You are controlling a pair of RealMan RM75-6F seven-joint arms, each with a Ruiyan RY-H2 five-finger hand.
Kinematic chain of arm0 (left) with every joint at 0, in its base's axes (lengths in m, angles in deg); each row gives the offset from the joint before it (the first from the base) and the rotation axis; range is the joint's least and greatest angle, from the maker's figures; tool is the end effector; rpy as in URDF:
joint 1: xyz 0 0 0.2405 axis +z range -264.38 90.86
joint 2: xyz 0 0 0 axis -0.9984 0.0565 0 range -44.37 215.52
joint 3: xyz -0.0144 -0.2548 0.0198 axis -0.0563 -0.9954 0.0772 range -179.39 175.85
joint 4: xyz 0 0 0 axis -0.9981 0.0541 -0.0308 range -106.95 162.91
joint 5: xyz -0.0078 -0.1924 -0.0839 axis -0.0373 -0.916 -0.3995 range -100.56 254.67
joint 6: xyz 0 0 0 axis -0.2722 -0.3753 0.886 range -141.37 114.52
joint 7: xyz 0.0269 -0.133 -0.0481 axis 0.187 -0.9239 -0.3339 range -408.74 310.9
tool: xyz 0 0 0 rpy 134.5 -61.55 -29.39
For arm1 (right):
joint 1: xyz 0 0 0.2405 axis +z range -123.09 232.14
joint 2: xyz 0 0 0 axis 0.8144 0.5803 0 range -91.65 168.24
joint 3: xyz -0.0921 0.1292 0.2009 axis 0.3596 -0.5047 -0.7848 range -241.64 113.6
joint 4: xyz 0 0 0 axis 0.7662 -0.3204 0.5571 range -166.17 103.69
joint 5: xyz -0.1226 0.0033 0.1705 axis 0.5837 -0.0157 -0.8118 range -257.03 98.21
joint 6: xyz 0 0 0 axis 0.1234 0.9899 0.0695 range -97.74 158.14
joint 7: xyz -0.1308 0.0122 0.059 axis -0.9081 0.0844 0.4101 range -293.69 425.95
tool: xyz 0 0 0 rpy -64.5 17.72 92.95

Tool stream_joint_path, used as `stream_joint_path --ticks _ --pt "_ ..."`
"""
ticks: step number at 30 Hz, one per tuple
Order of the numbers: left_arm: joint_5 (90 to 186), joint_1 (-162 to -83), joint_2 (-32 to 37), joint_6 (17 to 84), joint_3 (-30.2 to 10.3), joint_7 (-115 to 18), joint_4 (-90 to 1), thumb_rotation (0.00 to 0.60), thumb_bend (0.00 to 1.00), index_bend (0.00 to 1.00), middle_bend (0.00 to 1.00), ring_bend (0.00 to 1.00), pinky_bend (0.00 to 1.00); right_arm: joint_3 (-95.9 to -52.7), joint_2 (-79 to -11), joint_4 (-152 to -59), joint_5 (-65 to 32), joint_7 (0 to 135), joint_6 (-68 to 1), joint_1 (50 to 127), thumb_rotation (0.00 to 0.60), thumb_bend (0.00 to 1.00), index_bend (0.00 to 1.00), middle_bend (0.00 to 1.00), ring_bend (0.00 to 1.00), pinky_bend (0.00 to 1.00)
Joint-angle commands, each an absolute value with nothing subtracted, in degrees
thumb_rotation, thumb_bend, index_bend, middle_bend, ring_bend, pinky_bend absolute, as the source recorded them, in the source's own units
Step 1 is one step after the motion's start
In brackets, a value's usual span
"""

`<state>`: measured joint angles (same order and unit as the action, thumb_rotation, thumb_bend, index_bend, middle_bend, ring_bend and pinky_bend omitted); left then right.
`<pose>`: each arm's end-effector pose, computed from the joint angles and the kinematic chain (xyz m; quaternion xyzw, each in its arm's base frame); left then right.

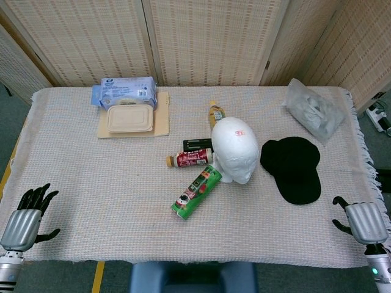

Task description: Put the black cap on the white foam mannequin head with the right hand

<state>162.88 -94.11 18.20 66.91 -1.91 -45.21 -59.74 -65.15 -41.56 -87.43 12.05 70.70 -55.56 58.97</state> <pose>-0.3231 0.1849 0.1312 -0.6423 -0.3839 -0.3358 0.5721 -0.3894 -0.1779 0.1270 0.6629 -0.2937 0.3087 0.6156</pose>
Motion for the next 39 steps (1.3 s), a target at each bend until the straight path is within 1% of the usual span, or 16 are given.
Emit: stream_joint_path --ticks 1,4,7,10,13,26,33,39 --pt "162.9 -93.9 17.8 67.9 -2.3 -45.0 -59.6 0.6 0.16 0.18 0.05 0.0 0.06 -65.5 -53.6 -67.1 11.6 81.1 -55.7 59.9 0.6 0.06 0.49 1.0 1.0 1.0" --pt "163.1 -93.7 17.2 68.8 -2.6 -45.0 -59.0 0.6 0.16 0.18 0.06 0.0 0.07 -66.1 -58.7 -57.8 11.0 85.7 -55.5 60.8 0.6 0.06 0.5 1.0 1.0 1.0" --pt "162.9 -93.6 16.8 69.0 -2.7 -44.7 -58.5 0.6 0.16 0.18 0.06 0.0 0.07 -66.6 -62.7 -51.0 10.7 88.8 -55.9 61.8 0.6 0.06 0.49 1.0 1.0 1.0" --pt "162.9 -93.5 16.3 69.4 -2.9 -44.3 -58.0 0.6 0.16 0.18 0.07 0.0 0.07 -66.9 -65.9 -46.3 10.3 90.1 -56.1 62.6 0.6 0.06 0.49 1.0 1.0 1.0" --pt "162.7 -93.5 15.9 69.6 -3.1 -44.1 -57.6 0.6 0.16 0.18 0.07 0.0 0.07 -66.8 -68.0 -43.6 10.2 90.5 -54.6 63.5 0.6 0.07 0.49 1.0 1.0 1.0" --pt "161.8 -93.5 15.4 69.7 -3.9 -44.1 -56.7 0.6 0.16 0.18 0.1 0.0 0.07 -66.6 -71.7 -40.3 9.6 89.8 -51.8 66.3 0.6 0.08 0.47 1.0 1.0 1.0" --pt "161.4 -93.3 14.1 71.4 -5.0 -42.6 -54.8 0.6 0.16 0.18 0.1 0.01 0.08 -66.9 -72.7 -39.7 9.0 89.7 -50.2 67.5 0.6 0.1 0.47 1.0 1.0 1.0" --pt "162.0 -93.2 13.5 72.5 -5.1 -42.2 -54.0 0.6 0.16 0.18 0.1 0.01 0.08 -66.7 -73.4 -39.3 8.8 89.7 -49.5 68.1 0.6 0.12 0.47 1.0 1.0 1.0"
